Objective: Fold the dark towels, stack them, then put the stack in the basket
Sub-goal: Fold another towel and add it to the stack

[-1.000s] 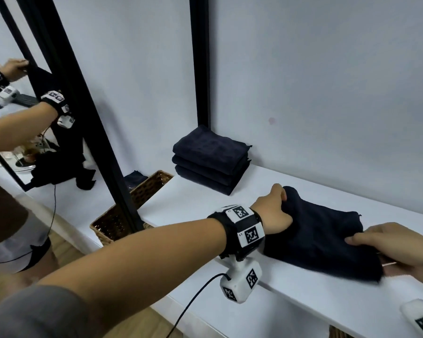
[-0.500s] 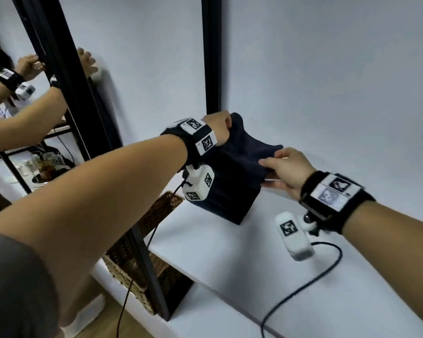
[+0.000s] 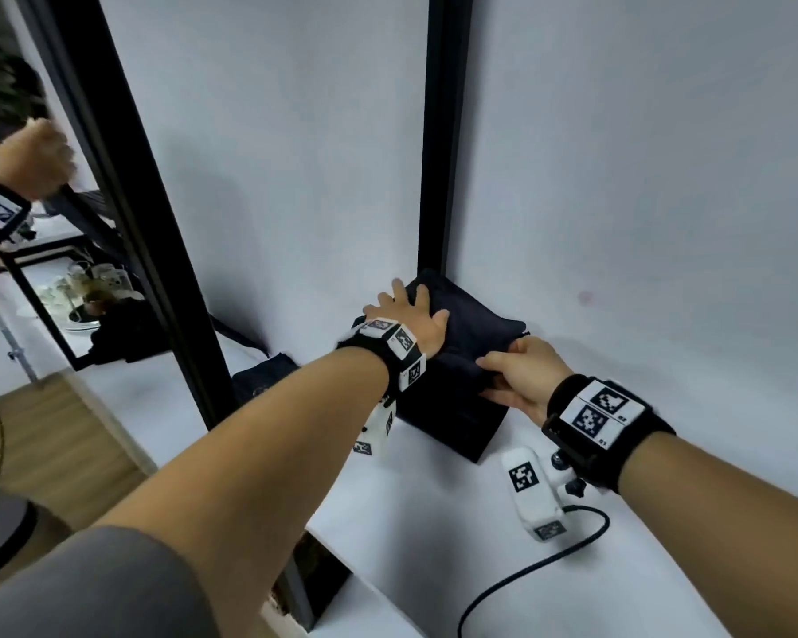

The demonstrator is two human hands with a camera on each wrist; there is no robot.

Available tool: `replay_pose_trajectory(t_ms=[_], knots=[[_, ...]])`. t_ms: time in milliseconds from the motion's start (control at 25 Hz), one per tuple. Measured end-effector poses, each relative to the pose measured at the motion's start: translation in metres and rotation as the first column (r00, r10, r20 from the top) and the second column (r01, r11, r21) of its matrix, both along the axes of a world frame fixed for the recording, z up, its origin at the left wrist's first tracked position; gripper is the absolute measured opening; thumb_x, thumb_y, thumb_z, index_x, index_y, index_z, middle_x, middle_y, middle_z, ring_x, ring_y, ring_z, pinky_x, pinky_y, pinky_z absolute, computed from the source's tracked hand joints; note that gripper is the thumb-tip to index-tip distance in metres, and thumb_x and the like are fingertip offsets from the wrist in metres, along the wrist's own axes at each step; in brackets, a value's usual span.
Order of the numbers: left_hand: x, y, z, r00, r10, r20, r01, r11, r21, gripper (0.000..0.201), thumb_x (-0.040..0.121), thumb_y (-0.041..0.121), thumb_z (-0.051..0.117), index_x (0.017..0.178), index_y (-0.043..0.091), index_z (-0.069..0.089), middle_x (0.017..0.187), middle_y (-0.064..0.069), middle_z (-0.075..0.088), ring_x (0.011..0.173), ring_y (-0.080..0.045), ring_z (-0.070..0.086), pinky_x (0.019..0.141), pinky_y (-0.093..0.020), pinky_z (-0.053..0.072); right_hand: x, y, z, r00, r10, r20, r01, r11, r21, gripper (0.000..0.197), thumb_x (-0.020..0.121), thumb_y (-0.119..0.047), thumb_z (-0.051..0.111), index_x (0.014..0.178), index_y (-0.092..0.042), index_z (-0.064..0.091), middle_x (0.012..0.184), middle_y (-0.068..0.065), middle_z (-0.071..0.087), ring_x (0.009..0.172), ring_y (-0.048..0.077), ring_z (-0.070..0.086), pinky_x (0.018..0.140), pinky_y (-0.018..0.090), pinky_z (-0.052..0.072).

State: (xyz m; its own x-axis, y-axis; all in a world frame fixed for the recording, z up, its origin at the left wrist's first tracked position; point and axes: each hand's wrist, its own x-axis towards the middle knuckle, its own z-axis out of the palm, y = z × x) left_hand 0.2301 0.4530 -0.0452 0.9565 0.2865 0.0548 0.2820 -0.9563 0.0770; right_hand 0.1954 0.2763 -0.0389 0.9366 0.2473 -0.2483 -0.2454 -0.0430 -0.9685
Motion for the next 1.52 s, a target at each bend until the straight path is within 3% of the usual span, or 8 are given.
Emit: replay_pose_trajectory(t_ms=[160,240,320,480,960,1200,1400,1520], knots=[[-0.001,-0.012,-0.004,0.974,-0.201,0.101,0.166,0.946,0.279,0.060,0.099,0.042,0.025,0.144,0.002,0.035,0.153,-0.013,0.022,0.141,-0.031,0.020,0.115,-0.055,0.012,-0.002,0.001,0.007,0.964,-0.028,0.263,0.137,0.903,-0.407,0.030,0.079,-0.012,0.067,0.106,-0.009,0.054,0.109,0.013,0.060,0.084,0.021,0.061,0.057,0.027,0.053],[0.003,-0.008,-0.005,0.956,-0.262,0.133,0.228,0.947,0.225,0.054,0.100,0.038,0.025,0.141,0.004,0.037,0.145,-0.013,0.034,0.135,-0.030,0.031,0.113,-0.050,0.020,-0.001,0.001,0.004,0.752,0.189,0.631,0.367,0.676,-0.639,0.036,0.079,-0.022,0.067,0.109,-0.016,0.049,0.119,0.007,0.049,0.099,0.022,0.053,0.071,0.030,0.048],[0.005,-0.005,-0.008,0.958,-0.272,0.093,0.257,0.956,0.142,0.052,0.100,0.038,0.023,0.146,0.013,0.028,0.149,-0.017,0.032,0.139,-0.033,0.027,0.114,-0.051,0.018,-0.002,0.004,-0.006,0.601,0.436,0.670,0.381,0.581,-0.720,0.042,0.089,-0.029,0.059,0.127,-0.015,0.050,0.140,0.009,0.042,0.129,0.026,0.040,0.098,0.037,0.044],[0.006,-0.005,-0.003,0.972,-0.232,-0.024,0.233,0.971,0.050,0.056,0.098,0.045,0.018,0.151,0.027,0.018,0.160,-0.016,0.013,0.146,-0.033,0.011,0.117,-0.053,0.009,-0.002,-0.001,-0.015,0.773,0.522,0.361,0.035,0.533,-0.846,0.057,0.100,-0.044,0.036,0.149,-0.015,0.032,0.159,0.008,0.026,0.148,0.018,0.018,0.117,0.031,0.018],[0.010,-0.010,-0.005,0.979,-0.182,-0.095,0.186,0.982,0.036,0.062,0.088,0.060,0.021,0.148,0.044,0.020,0.158,-0.013,0.019,0.142,-0.032,0.020,0.106,-0.052,0.026,0.006,-0.006,0.000,0.817,0.519,0.252,-0.039,0.485,-0.874,0.066,0.091,-0.057,0.049,0.147,-0.026,0.032,0.150,0.002,0.041,0.135,0.022,0.042,0.101,0.028,0.034],[0.005,-0.011,-0.003,0.970,-0.227,-0.088,0.235,0.967,0.102,0.063,0.090,0.060,0.016,0.149,0.040,0.022,0.155,-0.016,0.026,0.140,-0.034,0.025,0.108,-0.055,0.023,-0.006,-0.005,-0.008,0.798,0.560,0.224,-0.056,0.438,-0.897,0.070,0.097,-0.056,0.035,0.154,-0.022,0.013,0.163,0.003,0.007,0.150,0.014,0.006,0.118,0.029,0.010],[-0.011,-0.032,0.026,0.967,-0.143,-0.212,0.192,0.952,0.237,0.055,0.094,0.049,0.025,0.145,0.031,0.034,0.153,-0.015,0.033,0.139,-0.038,0.026,0.110,-0.067,0.002,-0.051,-0.062,0.032,0.846,0.455,0.278,-0.005,0.528,-0.849,0.059,0.097,-0.048,0.046,0.149,-0.026,0.031,0.154,-0.005,0.035,0.140,0.014,0.034,0.103,0.020,0.026],[-0.031,-0.095,0.056,0.893,-0.429,-0.135,0.445,0.887,0.124,0.039,0.091,0.042,0.043,0.123,0.024,0.056,0.127,-0.005,0.058,0.119,-0.031,0.051,0.109,-0.054,0.029,-0.100,-0.144,0.042,0.905,0.320,0.279,0.079,0.519,-0.851,0.046,0.091,-0.050,0.056,0.133,-0.032,0.053,0.141,-0.012,0.051,0.127,0.007,0.048,0.106,0.025,0.037]])
